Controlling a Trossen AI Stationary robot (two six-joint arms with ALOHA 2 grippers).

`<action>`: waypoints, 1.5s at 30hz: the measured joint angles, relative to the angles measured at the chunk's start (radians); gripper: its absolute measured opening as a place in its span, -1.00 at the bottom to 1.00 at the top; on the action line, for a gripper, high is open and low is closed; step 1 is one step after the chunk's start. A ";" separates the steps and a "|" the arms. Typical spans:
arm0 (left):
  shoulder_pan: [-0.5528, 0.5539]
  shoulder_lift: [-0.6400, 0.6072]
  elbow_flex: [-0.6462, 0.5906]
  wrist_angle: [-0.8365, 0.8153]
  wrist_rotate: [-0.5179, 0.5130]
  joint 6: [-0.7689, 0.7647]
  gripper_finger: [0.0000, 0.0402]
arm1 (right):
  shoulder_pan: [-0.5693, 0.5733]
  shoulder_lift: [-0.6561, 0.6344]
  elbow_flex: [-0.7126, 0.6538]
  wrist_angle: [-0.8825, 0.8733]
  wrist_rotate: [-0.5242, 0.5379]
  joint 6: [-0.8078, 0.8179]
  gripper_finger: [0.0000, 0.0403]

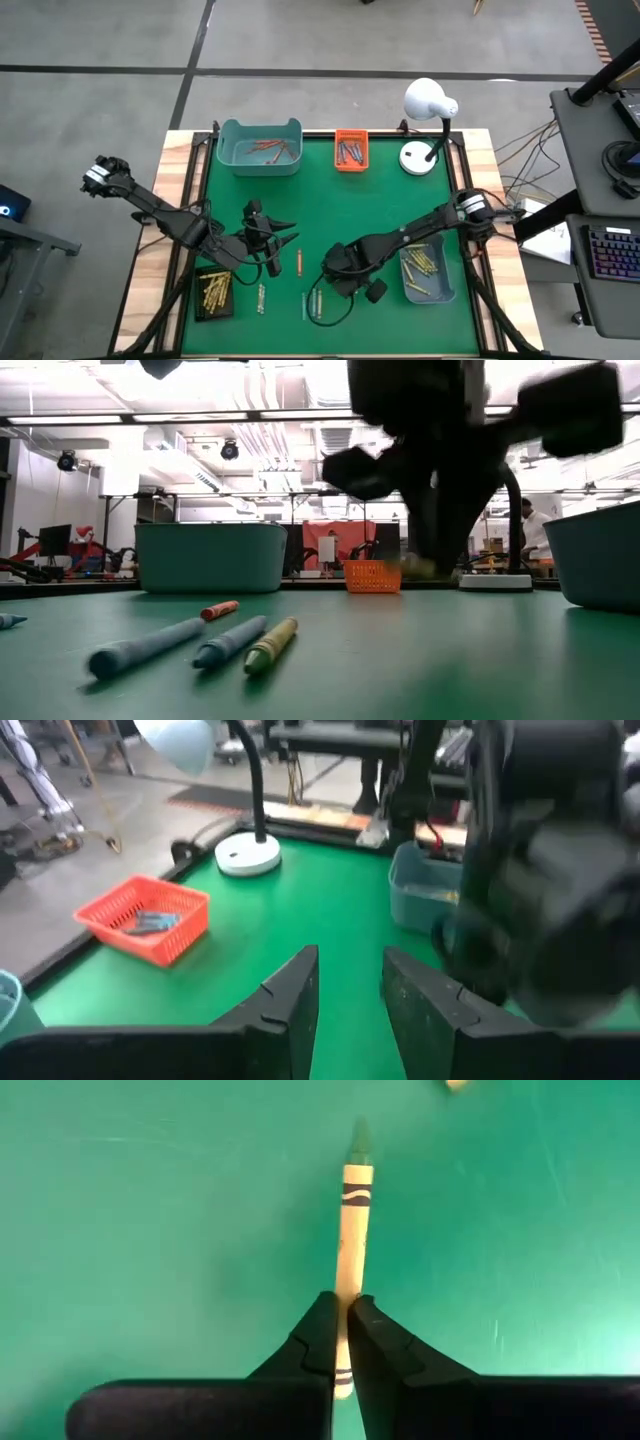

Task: Sort crayons
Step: Put the green crayon into the blue bin

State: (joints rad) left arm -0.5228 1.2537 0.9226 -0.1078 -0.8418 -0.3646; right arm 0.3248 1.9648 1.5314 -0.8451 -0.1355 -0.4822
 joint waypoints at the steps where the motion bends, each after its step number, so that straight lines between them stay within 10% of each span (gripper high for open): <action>1: 0.000 0.000 0.000 -0.020 0.011 -0.016 -0.52 | 0.000 -0.017 0.000 -0.023 0.007 0.045 -0.94; 19: 0.000 0.005 0.000 -0.196 0.200 -0.225 -0.52 | 0.046 -0.286 -0.053 -0.497 0.225 0.979 -0.94; 35: 0.000 0.005 0.000 -0.196 0.200 -0.226 -0.52 | 0.191 -0.743 -0.552 -0.406 0.224 1.736 -0.94; 45: 0.000 0.005 0.000 -0.196 0.198 -0.226 -0.52 | 0.194 -0.863 -0.730 -0.199 0.190 1.780 -0.94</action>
State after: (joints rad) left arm -0.5228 1.2591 0.9226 -0.3036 -0.6435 -0.5907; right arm 0.5190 1.1020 0.8015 -1.0441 0.0549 1.2975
